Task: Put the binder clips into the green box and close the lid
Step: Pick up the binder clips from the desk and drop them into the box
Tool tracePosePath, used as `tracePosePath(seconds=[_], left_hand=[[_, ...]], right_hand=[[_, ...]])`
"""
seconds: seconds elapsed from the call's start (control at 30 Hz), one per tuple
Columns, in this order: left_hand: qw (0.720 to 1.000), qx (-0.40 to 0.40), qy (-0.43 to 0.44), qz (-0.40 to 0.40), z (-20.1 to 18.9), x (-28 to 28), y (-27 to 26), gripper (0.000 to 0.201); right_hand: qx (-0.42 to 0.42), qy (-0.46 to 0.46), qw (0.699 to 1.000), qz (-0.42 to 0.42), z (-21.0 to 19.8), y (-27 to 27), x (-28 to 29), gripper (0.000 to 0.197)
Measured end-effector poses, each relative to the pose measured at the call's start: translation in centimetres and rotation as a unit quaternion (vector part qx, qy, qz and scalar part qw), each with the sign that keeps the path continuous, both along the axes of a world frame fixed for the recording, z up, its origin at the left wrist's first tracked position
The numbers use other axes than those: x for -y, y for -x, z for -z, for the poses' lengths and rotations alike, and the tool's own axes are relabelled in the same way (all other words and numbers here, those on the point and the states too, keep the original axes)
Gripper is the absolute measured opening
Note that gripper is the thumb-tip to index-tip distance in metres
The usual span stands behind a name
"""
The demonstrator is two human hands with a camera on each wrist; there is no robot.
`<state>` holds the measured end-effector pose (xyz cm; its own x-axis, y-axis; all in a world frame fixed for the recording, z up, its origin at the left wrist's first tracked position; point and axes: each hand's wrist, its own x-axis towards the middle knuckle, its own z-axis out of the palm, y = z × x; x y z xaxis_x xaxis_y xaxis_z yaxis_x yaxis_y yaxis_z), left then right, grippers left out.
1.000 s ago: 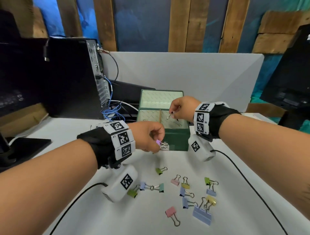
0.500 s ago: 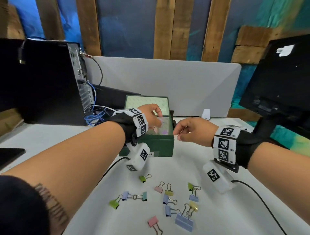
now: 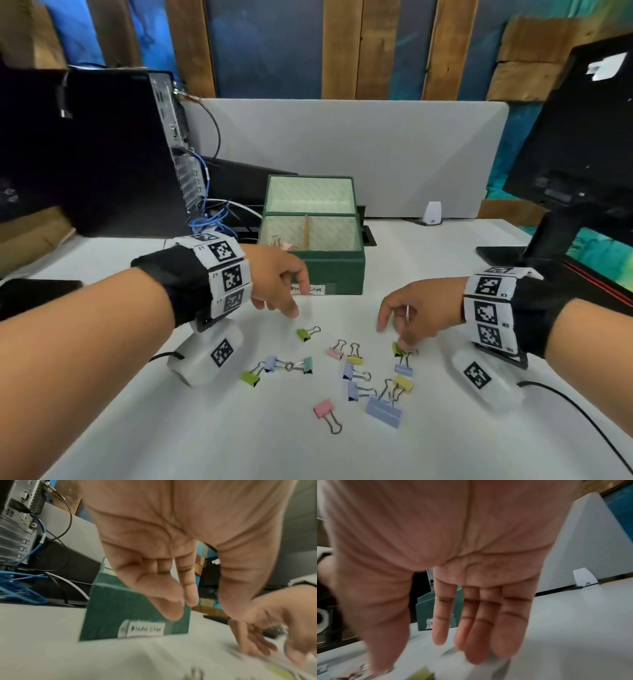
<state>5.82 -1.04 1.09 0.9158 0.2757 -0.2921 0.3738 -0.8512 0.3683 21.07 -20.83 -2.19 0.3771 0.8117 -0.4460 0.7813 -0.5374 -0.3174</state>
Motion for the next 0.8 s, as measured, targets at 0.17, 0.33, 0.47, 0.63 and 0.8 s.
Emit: tracePosePath(seconds=[0.17,0.33,0.47,0.63,0.8], left_hand=[[0.996,-0.09,-0.004,-0.001,2.2,0.4,3.6,0.067],[0.993,-0.117,-0.009,0.024,3.9,0.7,4.9,0.056],[0.991,-0.113,-0.028,0.061,4.4,1.1,4.4,0.049],[0.994,-0.074,-0.039,0.075,4.7,1.6,3.4,0.04],[0.99,-0.064,-0.068,0.111,4.5,2.9,2.4,0.047]], right_hand=[[-0.004,0.044,0.999,-0.001,0.4,1.0,0.5,0.051],[-0.009,0.018,1.0,-0.019,0.9,1.6,0.5,0.036],[0.011,-0.006,0.999,-0.043,1.3,1.8,0.2,0.024],[0.015,-0.014,0.998,-0.053,1.4,1.8,0.0,0.024],[0.04,-0.028,0.997,-0.067,1.7,1.9,-0.4,0.02]])
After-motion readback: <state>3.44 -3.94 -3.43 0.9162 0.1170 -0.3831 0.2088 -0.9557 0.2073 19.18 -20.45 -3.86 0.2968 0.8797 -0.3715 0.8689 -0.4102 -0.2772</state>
